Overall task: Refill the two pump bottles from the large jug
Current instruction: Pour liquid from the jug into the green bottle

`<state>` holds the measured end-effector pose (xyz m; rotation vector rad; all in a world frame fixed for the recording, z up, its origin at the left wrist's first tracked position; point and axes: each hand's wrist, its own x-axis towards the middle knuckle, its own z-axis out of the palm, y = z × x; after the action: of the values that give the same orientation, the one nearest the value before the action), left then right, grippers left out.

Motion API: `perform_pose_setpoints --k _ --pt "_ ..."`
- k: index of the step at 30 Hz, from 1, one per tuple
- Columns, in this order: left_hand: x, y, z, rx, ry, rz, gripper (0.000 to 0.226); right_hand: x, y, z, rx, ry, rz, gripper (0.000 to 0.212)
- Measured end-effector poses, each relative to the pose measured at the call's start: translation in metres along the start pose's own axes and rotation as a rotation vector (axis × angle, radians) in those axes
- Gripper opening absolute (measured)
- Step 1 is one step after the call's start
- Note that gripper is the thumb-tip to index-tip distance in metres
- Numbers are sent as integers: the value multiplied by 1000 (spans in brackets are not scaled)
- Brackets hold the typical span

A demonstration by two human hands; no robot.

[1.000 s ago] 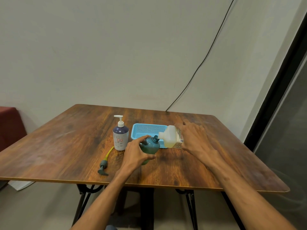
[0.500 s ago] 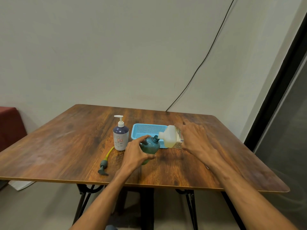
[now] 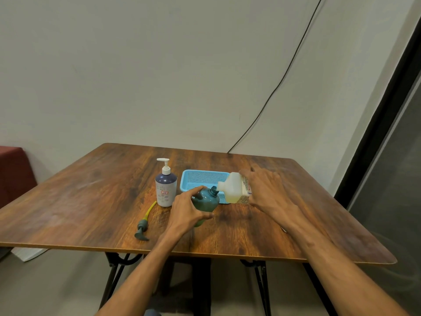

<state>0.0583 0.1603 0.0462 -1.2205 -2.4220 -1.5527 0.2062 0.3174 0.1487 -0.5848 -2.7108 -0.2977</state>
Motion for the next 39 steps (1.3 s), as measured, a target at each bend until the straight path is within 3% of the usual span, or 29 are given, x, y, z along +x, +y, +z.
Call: perform_pose_setpoints --k 39 --pt "1 -6 5 -20 -1 -3 83 -2 3 1 10 -19 5 62"
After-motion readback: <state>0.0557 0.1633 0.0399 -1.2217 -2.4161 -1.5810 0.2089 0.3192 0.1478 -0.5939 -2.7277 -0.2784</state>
